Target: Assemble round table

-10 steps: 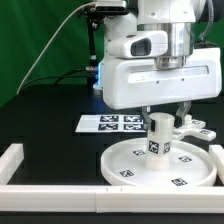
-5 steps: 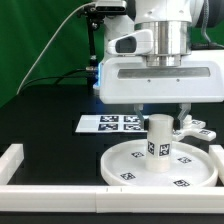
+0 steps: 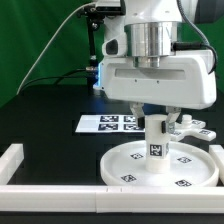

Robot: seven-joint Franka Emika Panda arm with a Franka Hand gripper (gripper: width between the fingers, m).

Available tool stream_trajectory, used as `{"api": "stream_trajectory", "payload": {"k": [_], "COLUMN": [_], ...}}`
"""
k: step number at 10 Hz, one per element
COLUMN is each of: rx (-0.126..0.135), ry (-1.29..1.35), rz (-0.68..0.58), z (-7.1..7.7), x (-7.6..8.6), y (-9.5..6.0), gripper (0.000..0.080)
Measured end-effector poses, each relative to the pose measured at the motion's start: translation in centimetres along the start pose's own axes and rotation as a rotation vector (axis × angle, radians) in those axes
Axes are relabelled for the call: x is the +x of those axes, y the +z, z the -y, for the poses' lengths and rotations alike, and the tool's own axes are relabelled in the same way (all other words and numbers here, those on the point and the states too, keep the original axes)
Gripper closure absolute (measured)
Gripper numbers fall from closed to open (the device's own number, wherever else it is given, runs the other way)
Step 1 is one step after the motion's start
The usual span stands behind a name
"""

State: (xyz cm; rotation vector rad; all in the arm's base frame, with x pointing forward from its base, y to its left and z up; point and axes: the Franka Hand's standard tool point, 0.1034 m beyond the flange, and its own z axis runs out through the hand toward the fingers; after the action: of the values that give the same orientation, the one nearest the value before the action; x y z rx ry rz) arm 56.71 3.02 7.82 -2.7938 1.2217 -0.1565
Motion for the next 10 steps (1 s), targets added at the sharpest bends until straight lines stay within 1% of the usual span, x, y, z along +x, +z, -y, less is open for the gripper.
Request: {"api": "stream_trajectory", "payload": {"k": [4, 5, 7, 8, 10], "rx": [0.002, 0.007, 0.026, 0.035, 0.039], "ry": [0.248, 0.470, 0.861, 1.003, 1.120], "rz": [0.014, 0.038, 0.080, 0.095, 0.111], "z": [-0.21, -0.40, -0.32, -0.27, -0.29], "x": [-0.07, -0.17, -0.55, -0.63, -0.61], "y": [0.01, -0.04, 0.09, 0.10, 0.07], "gripper": [0.0396, 0.0396, 0.0396, 0.0396, 0.0395]}}
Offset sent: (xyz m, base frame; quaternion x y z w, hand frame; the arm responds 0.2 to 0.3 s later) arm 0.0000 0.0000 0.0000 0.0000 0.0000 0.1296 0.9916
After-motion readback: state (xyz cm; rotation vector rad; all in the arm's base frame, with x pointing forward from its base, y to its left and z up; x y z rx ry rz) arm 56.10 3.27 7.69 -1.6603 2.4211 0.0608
